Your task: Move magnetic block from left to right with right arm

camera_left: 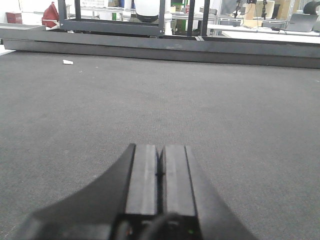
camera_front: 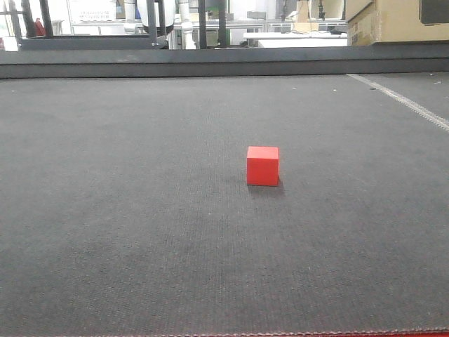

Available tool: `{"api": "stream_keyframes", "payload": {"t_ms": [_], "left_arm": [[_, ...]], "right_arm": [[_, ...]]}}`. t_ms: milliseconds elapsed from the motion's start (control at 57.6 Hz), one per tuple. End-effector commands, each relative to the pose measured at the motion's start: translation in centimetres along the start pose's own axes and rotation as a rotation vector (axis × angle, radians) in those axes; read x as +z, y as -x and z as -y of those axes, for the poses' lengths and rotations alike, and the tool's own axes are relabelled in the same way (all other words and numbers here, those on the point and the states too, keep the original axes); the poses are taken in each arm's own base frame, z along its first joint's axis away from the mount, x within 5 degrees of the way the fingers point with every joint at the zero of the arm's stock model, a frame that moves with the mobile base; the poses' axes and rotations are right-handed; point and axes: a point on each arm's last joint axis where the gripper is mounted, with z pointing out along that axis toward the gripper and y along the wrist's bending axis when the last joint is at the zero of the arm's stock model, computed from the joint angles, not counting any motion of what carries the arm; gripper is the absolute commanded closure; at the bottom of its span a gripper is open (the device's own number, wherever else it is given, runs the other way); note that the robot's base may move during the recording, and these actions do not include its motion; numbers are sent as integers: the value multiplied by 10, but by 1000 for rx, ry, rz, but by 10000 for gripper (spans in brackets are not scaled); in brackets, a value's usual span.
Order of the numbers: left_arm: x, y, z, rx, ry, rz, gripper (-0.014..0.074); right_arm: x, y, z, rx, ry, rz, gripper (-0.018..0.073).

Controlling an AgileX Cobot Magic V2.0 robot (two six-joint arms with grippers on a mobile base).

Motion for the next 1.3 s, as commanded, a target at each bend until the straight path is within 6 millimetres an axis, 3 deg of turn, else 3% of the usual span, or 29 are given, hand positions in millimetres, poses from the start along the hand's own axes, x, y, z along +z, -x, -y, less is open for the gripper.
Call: {"api": "stream_keyframes", "payload": {"t_ms": [0, 798, 920, 1111, 1180, 1284], "left_arm": [[-1, 6, 0, -11, 4, 89, 722], [-1, 6, 0, -11, 4, 89, 722], [-1, 6, 0, -11, 4, 89, 722], [-1, 6, 0, -11, 4, 89, 722], [-1, 6, 0, -11, 4, 89, 722], [-1, 6, 0, -11, 4, 89, 722]], "right_arm": [[-2, 9, 0, -12, 1, 110, 502], [-3, 15, -1, -12, 5, 172, 502], [-7, 34, -1, 4, 9, 237, 502], [-15, 89, -3, 5, 0, 158, 480], [-11, 106, -4, 6, -2, 118, 401], [2, 127, -5, 17, -1, 71, 214]]}}
